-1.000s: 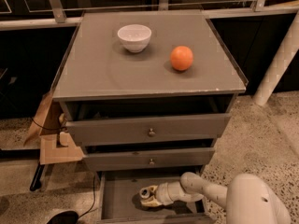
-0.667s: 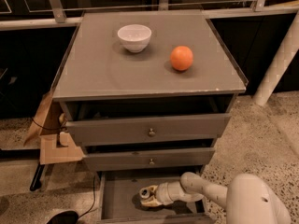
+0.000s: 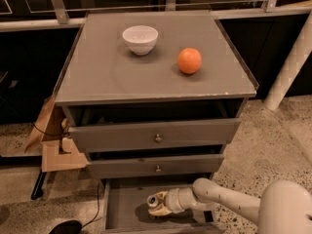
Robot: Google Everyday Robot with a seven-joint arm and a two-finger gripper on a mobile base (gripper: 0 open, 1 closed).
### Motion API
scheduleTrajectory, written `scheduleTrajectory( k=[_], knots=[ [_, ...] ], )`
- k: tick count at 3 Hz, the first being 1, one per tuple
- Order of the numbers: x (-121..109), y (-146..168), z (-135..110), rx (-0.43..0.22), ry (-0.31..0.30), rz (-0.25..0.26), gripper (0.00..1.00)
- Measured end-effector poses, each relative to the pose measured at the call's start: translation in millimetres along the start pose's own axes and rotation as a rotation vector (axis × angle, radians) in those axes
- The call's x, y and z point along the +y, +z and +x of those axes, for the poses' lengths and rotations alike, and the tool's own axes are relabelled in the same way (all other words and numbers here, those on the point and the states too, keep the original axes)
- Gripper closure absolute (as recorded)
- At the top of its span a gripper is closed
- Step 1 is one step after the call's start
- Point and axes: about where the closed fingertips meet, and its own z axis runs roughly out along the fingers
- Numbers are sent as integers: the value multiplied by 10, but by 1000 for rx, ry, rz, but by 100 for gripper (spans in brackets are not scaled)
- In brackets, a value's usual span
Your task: Pick redbull can from bottom drawer and place on counter
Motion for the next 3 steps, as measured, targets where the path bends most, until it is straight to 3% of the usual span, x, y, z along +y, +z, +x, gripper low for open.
scheduleTrajectory(
  k=[1,3],
  knots=[
    [56,-399,-589,21,-81,34,100],
    [86,-504,-672,22,-79,63,100]
  ],
)
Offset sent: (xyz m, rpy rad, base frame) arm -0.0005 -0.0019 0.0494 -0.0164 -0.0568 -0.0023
